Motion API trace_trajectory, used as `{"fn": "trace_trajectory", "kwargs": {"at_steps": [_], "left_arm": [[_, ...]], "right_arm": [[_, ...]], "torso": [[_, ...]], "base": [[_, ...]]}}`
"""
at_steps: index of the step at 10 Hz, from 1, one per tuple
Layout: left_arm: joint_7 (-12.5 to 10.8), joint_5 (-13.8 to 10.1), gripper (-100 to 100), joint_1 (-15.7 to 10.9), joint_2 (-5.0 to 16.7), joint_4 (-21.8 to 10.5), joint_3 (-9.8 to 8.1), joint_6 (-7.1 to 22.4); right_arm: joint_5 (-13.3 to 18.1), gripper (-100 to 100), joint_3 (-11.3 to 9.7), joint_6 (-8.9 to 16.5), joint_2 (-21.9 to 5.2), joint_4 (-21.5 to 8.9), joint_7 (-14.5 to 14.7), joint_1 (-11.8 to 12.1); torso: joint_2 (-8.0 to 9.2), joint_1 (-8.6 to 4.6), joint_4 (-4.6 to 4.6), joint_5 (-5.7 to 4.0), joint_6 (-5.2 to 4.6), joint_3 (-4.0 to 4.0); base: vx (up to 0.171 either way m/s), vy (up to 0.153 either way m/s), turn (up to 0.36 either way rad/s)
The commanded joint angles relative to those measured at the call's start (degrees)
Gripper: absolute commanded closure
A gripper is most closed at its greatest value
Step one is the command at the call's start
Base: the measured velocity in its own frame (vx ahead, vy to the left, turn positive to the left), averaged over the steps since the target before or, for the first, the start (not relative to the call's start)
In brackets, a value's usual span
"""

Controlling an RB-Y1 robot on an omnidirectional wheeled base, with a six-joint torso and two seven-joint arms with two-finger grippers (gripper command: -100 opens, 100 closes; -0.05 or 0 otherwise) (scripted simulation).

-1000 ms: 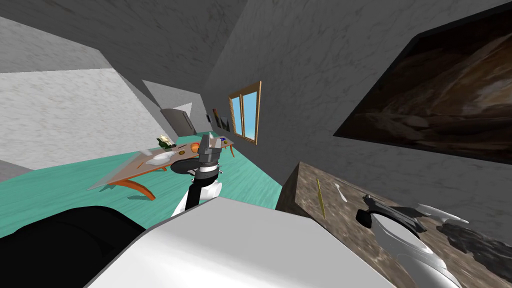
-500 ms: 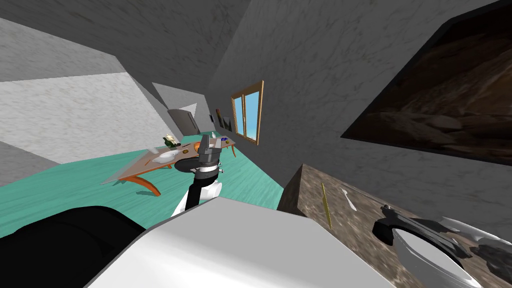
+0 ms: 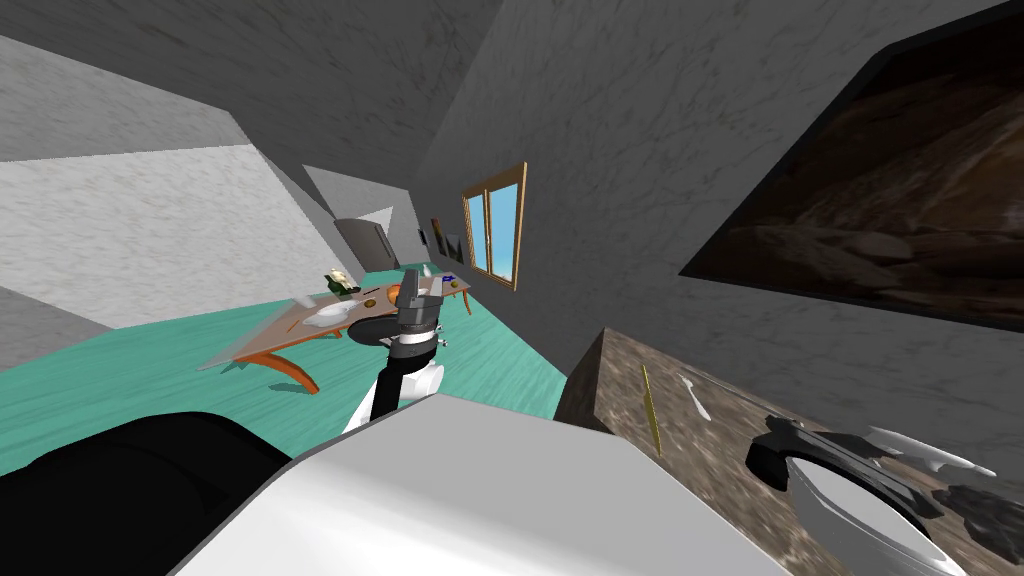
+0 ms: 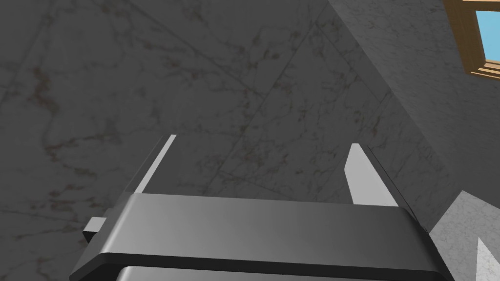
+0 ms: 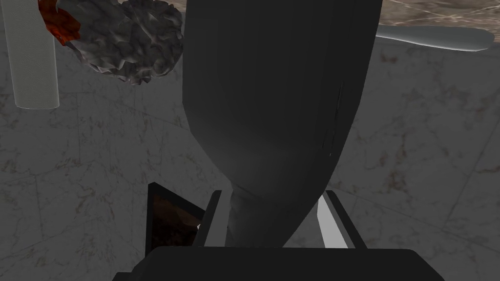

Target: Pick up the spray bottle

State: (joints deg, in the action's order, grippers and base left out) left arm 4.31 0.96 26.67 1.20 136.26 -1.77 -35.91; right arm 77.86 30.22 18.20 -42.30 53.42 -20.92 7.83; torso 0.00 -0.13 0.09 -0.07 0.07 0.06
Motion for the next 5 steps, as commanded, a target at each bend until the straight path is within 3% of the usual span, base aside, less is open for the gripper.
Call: {"fn": "trace_trajectory", "kwargs": {"at_steps": [1, 2, 3, 4, 5], "left_arm": [[0.0, 0.0, 0, 0.0, 0.0, 0.0, 0.0, 0.0], [0.0, 0.0, 0, 0.0, 0.0, 0.0, 0.0, 0.0], [0.0, 0.0, 0, 0.0, 0.0, 0.0, 0.0, 0.0], [0.0, 0.0, 0, 0.0, 0.0, 0.0, 0.0, 0.0], [0.0, 0.0, 0, 0.0, 0.0, 0.0, 0.0, 0.0]], "right_arm": [[0.0, 100, 0.0, 0.0, 0.0, 0.0, 0.0, 0.0], [0.0, 0, 0.0, 0.0, 0.0, 0.0, 0.0, 0.0], [-0.68, 100, -2.17, 0.58, -0.37, -0.9, 0.06, -1.45], [-1.13, 100, -4.14, 1.38, -0.95, -2.19, -0.62, -3.28], [-1.13, 100, -4.81, 1.38, -0.95, -2.19, -0.62, -3.28]], "torso": [[0.0, 0.0, 0.0, 0.0, 0.0, 0.0], [-0.01, 0.0, 0.0, 0.0, 0.0, 0.0], [-0.01, 0.0, 0.0, 0.0, 0.0, 0.0], [0.04, 0.0, 0.01, -0.07, 0.0, -0.01], [0.12, 0.03, 0.02, -0.16, -0.03, -0.04]], "base": [[0.0, 0.0, 0.0], [0.0, 0.0, 0.0], [-0.022, 0.004, -0.072], [-0.044, 0.016, -0.147], [-0.036, 0.016, -0.045]]}}
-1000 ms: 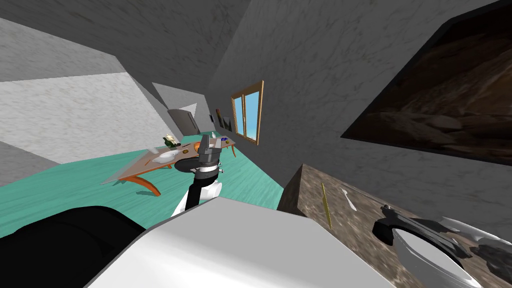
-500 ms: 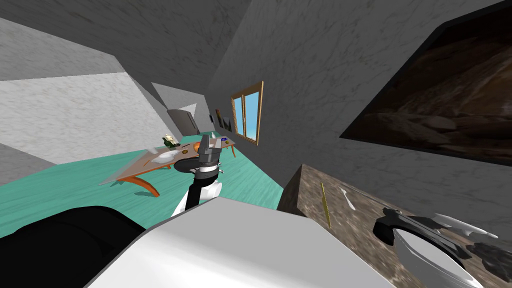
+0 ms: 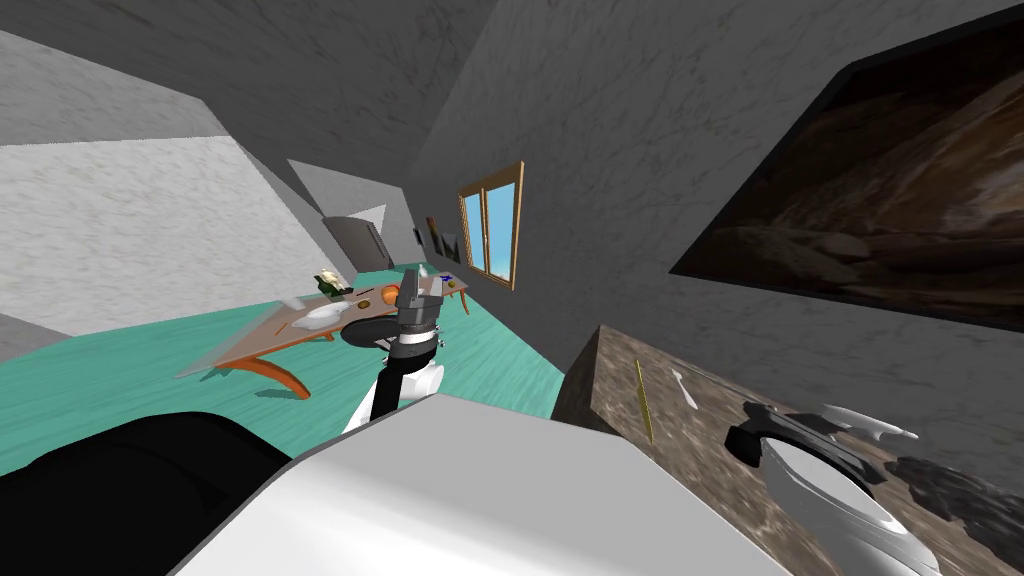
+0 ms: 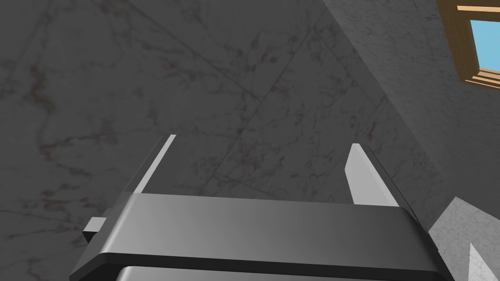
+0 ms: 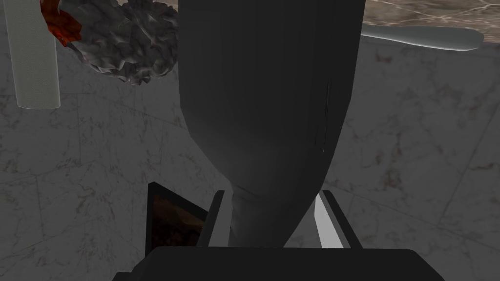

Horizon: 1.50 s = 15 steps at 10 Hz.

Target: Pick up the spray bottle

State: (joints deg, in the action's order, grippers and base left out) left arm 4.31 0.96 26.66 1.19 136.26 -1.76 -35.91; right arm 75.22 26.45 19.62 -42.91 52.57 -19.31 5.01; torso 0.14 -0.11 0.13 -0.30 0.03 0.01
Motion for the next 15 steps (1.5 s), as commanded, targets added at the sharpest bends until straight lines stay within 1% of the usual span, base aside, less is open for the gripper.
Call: {"fn": "trace_trajectory", "kwargs": {"at_steps": [1, 2, 3, 4, 6, 7, 9, 10, 12, 13, 14, 15], "left_arm": [[0.0, 0.0, 0, 0.0, 0.0, 0.0, 0.0, 0.0], [0.0, 0.0, 0, 0.0, 0.0, 0.0, 0.0, 0.0], [0.0, 0.0, 0, 0.0, 0.0, 0.0, 0.0, 0.0], [0.0, 0.0, 0, 0.0, 0.0, 0.0, 0.0, 0.0], [0.0, 0.0, 0, 0.0, 0.0, 0.0, 0.0, 0.0], [0.0, 0.0, 0, 0.0, 0.0, 0.0, 0.0, 0.0], [0.0, 0.0, 0, 0.0, 0.0, 0.0, 0.0, 0.0], [0.0, 0.0, 0, 0.0, 0.0, 0.0, 0.0, 0.0], [0.0, 0.0, 0, 0.0, 0.0, 0.0, 0.0, 0.0], [0.0, 0.0, 0, 0.0, 0.0, 0.0, 0.0, 0.0], [0.0, 0.0, 0, 0.0, 0.0, 0.0, 0.0, 0.0], [0.0, 0.0, 0, 0.0, 0.0, 0.0, 0.0, 0.0]], "right_arm": [[1.51, 100, -1.04, -0.04, -0.33, -1.34, -2.23, -0.46], [1.06, 100, -3.53, 0.76, -0.91, -2.63, -2.91, -2.29], [1.06, 100, -3.67, 0.76, -0.91, -2.63, -2.91, -2.29], [0.61, 100, -6.3, 1.57, -1.48, -3.92, -3.58, -4.11], [0.61, 100, -6.3, 1.57, -1.48, -3.92, -3.58, -4.11], [0.16, 100, -8.94, 2.37, -2.05, -5.21, -4.26, -5.93], [0.16, 100, -8.94, 2.37, -2.05, -5.21, -4.26, -5.93], [-0.29, 100, -11.49, 3.17, -2.63, -6.5, -4.94, -7.75], [-0.29, 100, -11.57, 3.17, -2.63, -6.5, -4.94, -7.75], [-0.74, 100, -14.2, 3.97, -3.2, -7.79, -5.62, -9.58], [-0.74, 100, -14.2, 3.97, -3.2, -7.79, -5.62, -9.58], [-1.19, 100, -16.84, 4.77, -3.77, -9.08, -6.3, -11.4]], "torso": [[0.0, 0.0, 0.0, 0.0, 0.0, 0.0], [-0.04, -0.06, 0.02, -0.05, -0.01, 0.03], [-0.05, -0.09, 0.06, -0.15, -0.04, 0.05], [-0.03, -0.12, 0.07, -0.22, -0.06, 0.05], [0.02, -0.17, 0.11, -0.35, -0.1, 0.04], [-0.01, -0.18, 0.11, -0.36, -0.1, 0.05], [0.02, -0.19, 0.12, -0.36, -0.13, 0.04], [0.0, -0.22, 0.12, -0.36, -0.12, 0.06], [0.03, -0.24, 0.12, -0.38, -0.16, 0.04], [0.01, -0.24, 0.12, -0.38, -0.14, 0.05], [0.02, -0.25, 0.13, -0.39, -0.14, 0.06], [0.03, -0.25, 0.12, -0.39, -0.17, 0.04]], "base": [[-0.016, 0.008, 0.015], [-0.018, 0.007, -0.076], [-0.02, 0.007, -0.049], [-0.03, 0.003, -0.09], [-0.018, 0.007, -0.021], [-0.019, 0.009, -0.091], [-0.018, 0.006, -0.02], [-0.023, 0.002, -0.092], [-0.015, 0.003, -0.021], [-0.023, 0.004, -0.072], [-0.023, 0.01, -0.045], [-0.027, 0.01, -0.099]]}}
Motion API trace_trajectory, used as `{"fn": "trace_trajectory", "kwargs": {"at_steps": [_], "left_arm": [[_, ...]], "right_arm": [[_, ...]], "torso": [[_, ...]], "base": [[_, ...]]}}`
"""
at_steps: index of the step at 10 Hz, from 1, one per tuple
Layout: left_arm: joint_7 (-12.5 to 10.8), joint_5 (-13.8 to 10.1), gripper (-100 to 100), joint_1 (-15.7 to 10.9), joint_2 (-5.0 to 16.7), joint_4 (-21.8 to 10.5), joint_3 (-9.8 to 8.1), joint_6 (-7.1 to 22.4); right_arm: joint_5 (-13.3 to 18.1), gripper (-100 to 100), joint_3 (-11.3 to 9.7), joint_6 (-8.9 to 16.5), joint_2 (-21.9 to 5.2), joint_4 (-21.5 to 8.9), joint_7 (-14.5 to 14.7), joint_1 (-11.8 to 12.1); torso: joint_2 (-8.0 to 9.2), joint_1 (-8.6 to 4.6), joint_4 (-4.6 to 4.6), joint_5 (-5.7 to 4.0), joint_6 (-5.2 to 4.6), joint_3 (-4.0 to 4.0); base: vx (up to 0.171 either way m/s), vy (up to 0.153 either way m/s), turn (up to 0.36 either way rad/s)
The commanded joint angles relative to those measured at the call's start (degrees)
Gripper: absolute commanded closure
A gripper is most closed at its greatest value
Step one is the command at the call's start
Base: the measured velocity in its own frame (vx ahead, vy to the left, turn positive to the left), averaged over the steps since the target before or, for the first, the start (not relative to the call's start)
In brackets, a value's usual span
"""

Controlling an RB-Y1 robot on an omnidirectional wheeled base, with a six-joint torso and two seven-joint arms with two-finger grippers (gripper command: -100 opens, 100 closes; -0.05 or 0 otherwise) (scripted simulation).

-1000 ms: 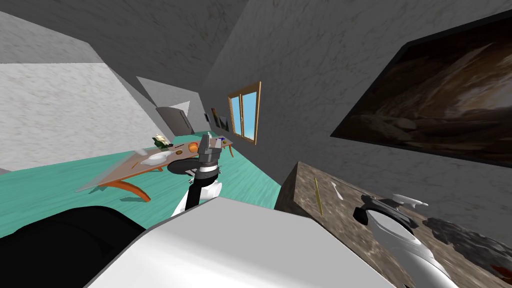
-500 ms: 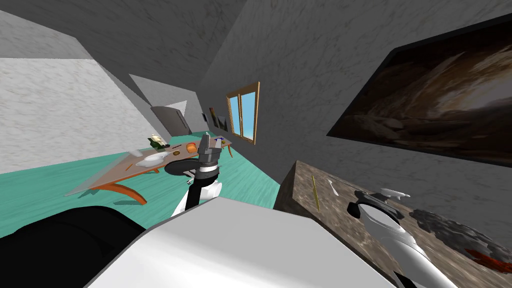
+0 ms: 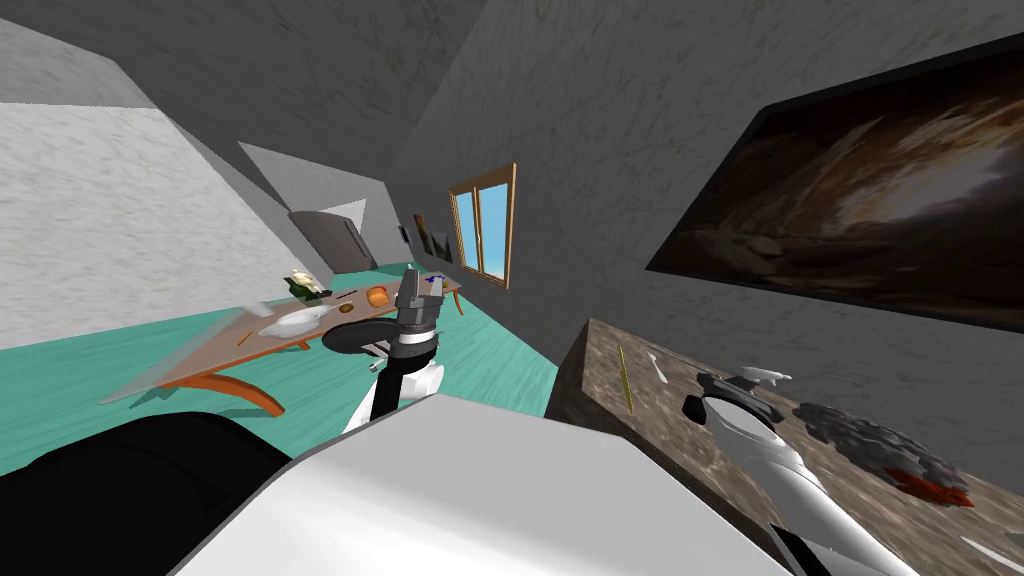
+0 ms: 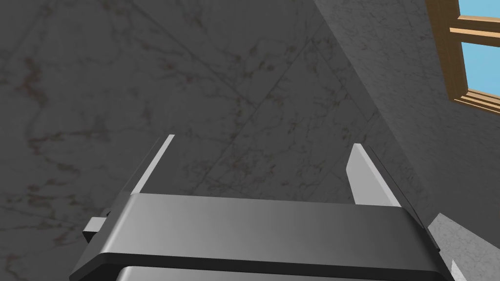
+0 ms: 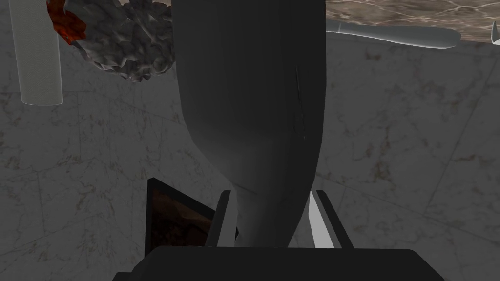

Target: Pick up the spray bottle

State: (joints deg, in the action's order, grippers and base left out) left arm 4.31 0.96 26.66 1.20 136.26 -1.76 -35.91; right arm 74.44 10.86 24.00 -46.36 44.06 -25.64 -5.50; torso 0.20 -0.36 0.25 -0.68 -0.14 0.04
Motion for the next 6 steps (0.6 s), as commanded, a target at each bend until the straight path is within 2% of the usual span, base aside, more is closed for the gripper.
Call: {"fn": "trace_trajectory", "kwargs": {"at_steps": [1, 2, 3, 5, 6], "left_arm": [[0.0, 0.0, 0, 0.0, 0.0, 0.0, 0.0, 0.0], [0.0, 0.0, 0, 0.0, 0.0, 0.0, 0.0, 0.0], [0.0, 0.0, 0, 0.0, 0.0, 0.0, 0.0, 0.0], [0.0, 0.0, 0, 0.0, 0.0, 0.0, 0.0, 0.0], [0.0, 0.0, 0, 0.0, 0.0, 0.0, 0.0, 0.0]], "right_arm": [[-0.87, 100, -2.86, 1.2, -0.9, -1.86, -0.65, -2.71], [-0.87, 100, -3.88, 1.2, -0.9, -1.86, -0.65, -2.71], [-1.32, 100, -6.32, 2.0, -1.47, -3.15, -1.32, -4.54], [-1.0, 100, -6.12, 1.96, -1.34, -3.11, -1.84, -4.26], [-1.19, 0, -6.13, 2.02, -1.34, -2.98, -1.46, -4.25]], "torso": [[0.0, 0.0, 0.0, 0.0, 0.0, 0.0], [0.06, -0.01, -0.01, 0.02, -0.04, -0.03], [0.05, 0.0, -0.01, 0.01, 0.02, -0.03], [0.02, 0.01, -0.01, 0.02, 0.04, -0.01], [-0.03, 0.0, 0.01, 0.02, 0.04, 0.02]], "base": [[-0.043, 0.011, -0.134], [-0.035, 0.007, -0.058], [-0.034, 0.007, -0.077], [-0.019, 0.003, -0.017], [0.0, 0.0, 0.0]]}}
